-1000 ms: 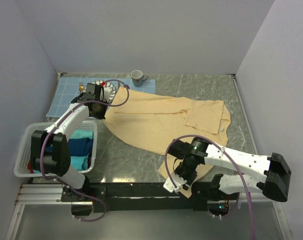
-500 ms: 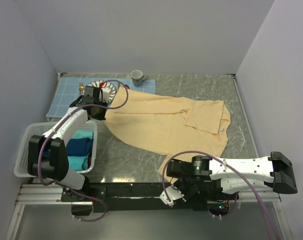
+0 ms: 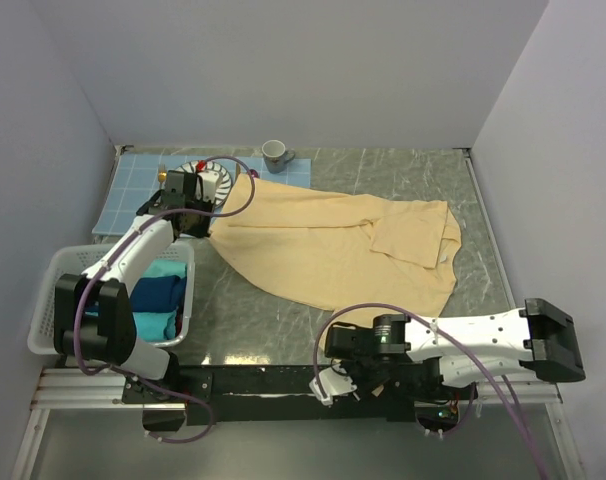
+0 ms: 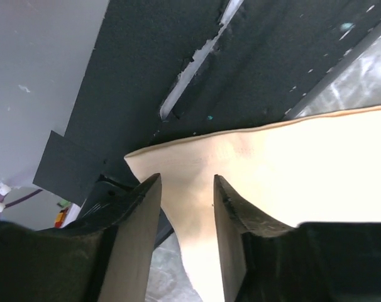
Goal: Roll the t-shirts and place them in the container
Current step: Fold the T-shirt at the center of the board.
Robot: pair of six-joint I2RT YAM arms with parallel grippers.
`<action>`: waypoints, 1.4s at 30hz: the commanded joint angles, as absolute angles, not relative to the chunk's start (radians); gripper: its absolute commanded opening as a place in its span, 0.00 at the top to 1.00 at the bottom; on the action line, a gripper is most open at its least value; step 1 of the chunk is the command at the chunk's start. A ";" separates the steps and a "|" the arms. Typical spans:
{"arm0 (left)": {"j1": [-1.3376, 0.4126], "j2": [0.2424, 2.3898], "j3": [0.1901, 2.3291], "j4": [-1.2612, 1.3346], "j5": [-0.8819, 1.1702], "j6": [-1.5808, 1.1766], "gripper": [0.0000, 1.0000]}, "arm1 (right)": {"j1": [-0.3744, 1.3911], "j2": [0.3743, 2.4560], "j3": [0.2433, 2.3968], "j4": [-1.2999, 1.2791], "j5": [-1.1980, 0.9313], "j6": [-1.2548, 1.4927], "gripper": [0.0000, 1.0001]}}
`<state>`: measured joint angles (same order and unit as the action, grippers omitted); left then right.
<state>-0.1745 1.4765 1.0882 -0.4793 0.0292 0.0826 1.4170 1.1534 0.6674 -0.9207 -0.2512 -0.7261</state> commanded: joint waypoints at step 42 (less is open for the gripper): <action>-0.152 1.532 1.140 -0.442 0.020 0.038 0.99 | 1.275 1.140 0.709 -1.189 -0.161 -1.025 0.48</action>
